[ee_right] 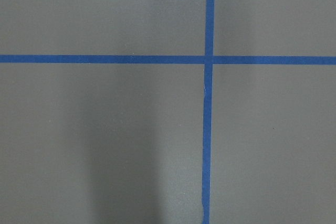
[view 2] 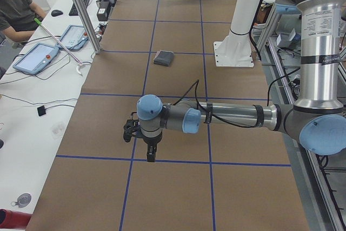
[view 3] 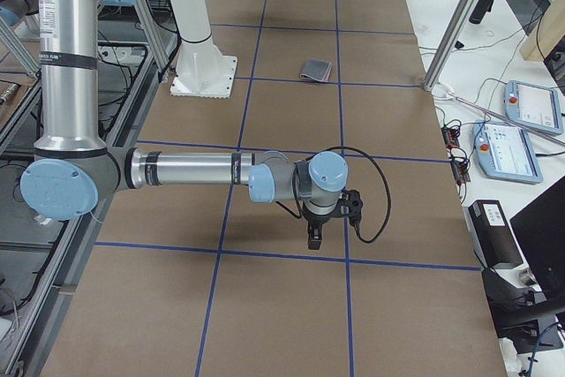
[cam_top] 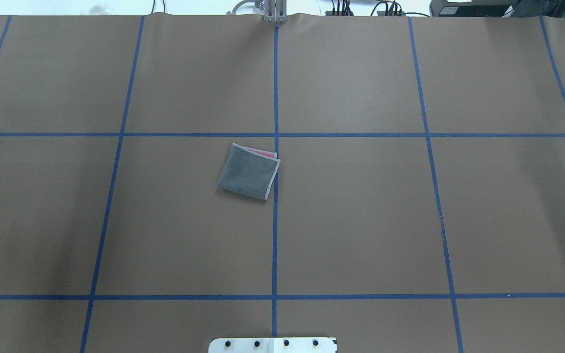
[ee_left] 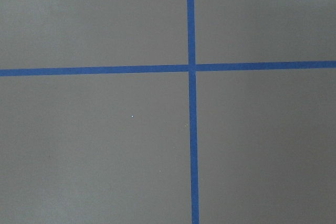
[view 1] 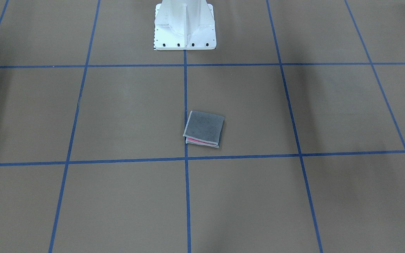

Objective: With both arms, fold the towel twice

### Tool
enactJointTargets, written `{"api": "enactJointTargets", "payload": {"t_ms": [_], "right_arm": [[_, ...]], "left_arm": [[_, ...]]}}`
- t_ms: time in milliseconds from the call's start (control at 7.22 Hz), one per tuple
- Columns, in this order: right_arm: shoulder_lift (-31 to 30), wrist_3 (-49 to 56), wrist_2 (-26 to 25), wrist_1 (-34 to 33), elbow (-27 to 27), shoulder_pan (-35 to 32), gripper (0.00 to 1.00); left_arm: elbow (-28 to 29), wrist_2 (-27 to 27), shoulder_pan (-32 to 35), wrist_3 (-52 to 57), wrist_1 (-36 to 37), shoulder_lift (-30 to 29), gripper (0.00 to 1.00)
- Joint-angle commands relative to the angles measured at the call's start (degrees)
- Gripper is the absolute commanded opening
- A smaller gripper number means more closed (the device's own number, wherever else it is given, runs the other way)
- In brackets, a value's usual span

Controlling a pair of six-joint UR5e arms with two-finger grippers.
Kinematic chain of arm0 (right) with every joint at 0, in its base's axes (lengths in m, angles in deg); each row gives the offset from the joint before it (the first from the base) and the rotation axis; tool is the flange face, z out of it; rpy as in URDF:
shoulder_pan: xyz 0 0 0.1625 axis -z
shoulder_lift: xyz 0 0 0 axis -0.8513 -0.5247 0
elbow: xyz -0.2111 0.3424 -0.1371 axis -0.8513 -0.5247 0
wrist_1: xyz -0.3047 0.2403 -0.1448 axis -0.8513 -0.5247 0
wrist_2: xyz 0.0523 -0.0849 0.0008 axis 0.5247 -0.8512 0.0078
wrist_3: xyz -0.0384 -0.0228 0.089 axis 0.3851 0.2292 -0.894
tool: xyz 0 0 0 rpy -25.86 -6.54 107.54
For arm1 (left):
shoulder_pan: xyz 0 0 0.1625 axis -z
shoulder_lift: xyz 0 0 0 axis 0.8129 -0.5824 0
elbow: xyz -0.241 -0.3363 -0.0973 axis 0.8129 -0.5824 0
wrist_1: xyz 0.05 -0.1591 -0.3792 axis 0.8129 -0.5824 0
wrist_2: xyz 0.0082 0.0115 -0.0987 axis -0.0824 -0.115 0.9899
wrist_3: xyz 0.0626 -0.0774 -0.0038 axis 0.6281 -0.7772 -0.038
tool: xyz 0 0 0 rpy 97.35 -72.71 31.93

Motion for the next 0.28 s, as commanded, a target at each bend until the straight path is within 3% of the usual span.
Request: {"api": "enactJointTargets", "payload": {"t_ms": [0,138], "right_arm": [[0.0,0.0,0.0,0.0,-0.2,0.0,1.0],[0.2,0.0,-0.1,0.0,-0.2,0.0,1.0]], "left_arm": [[0.1,0.0,-0.1,0.0,-0.1,-0.4,1.0],[-0.1,0.0,-0.1,-0.1,-0.1,-0.4,1.0]]}}
